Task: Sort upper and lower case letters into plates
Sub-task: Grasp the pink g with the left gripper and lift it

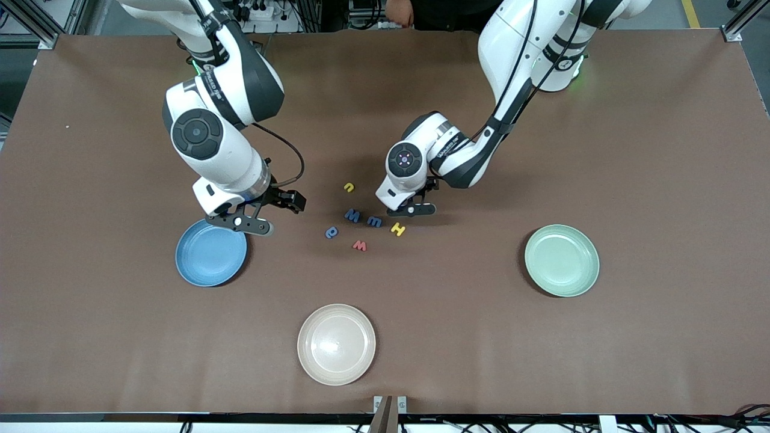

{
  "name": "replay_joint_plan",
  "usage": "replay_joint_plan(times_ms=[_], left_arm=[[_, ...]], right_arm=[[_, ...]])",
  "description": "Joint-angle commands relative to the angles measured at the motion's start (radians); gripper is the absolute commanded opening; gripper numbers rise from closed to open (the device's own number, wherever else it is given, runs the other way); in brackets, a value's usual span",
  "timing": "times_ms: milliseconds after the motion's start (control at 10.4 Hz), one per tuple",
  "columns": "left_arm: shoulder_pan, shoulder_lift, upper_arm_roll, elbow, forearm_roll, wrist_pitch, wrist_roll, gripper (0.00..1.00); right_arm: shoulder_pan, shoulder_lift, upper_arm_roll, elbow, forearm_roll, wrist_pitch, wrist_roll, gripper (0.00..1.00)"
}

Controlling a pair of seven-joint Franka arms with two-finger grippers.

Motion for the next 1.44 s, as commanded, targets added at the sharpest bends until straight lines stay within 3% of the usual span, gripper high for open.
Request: replay_joint_plan(times_ms=[0,672,864,1345], left_arm=[[0.002,0.001,0.0,-0.023,0.023,0.031,0.02,1.0],[-0.004,-0.005,0.0,-0.053,0.028,0.074,0.022,1.0],[-0.004,-0.005,-0.002,-0.05,0.025,0.074,0.017,0.86],[-0.009,-0.004,-0.002,-0.047,0.02,0.074,0.011,0.71]], right_arm=[[-0.005,-0.024,0.005,-0.007,-0.012,0.007,0.01,1.0],[0.001,-0.02,0.007,0.01,-0.001,0.018,0.019,1.0],[0.003,-0.018,0.007,0.008,-0.003,0.018,0.019,1.0],[0.012,-0.017,0.007,0.007,-0.009,0.018,0.042,1.0]])
